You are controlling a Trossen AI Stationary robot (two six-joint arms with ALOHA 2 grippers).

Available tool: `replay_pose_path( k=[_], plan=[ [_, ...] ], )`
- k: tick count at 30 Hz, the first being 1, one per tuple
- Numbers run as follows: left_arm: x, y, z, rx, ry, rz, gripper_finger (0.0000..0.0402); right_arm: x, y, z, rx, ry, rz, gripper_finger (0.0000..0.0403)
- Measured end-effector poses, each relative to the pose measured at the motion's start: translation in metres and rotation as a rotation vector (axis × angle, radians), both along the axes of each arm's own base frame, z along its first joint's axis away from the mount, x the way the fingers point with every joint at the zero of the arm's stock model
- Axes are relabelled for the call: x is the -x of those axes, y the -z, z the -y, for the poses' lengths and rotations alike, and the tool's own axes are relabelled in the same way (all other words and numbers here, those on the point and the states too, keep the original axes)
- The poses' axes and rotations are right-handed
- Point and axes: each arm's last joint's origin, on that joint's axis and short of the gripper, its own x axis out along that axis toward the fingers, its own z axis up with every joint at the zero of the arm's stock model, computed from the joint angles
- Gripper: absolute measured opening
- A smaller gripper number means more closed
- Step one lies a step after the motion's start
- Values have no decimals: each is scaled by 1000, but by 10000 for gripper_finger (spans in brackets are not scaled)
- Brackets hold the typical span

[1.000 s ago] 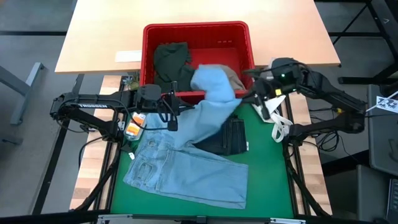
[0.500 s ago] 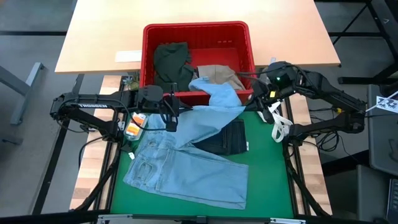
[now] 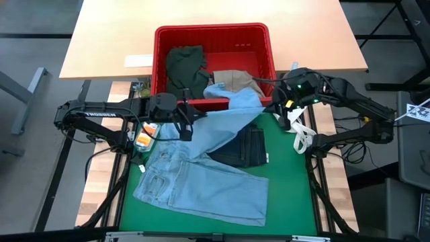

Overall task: Fold laundry
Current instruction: Fold the light blue jeans

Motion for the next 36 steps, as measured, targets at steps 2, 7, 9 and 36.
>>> replay_pose_path(
  k=[2,7,9,36],
  plan=[
    [1,0,-2,-52,-61,-17,7,-2,2,1,23,9,-14,12],
    [3,1,-5,-119,-150,-39,7,-16,12,7,69,15,-78,62],
    [3,1,-7,-121,-158,-48,7,-23,17,10,85,14,-109,93],
    [0,-17,-31,-128,-278,159,122,-56,45,20,75,8,-230,198]
  ],
)
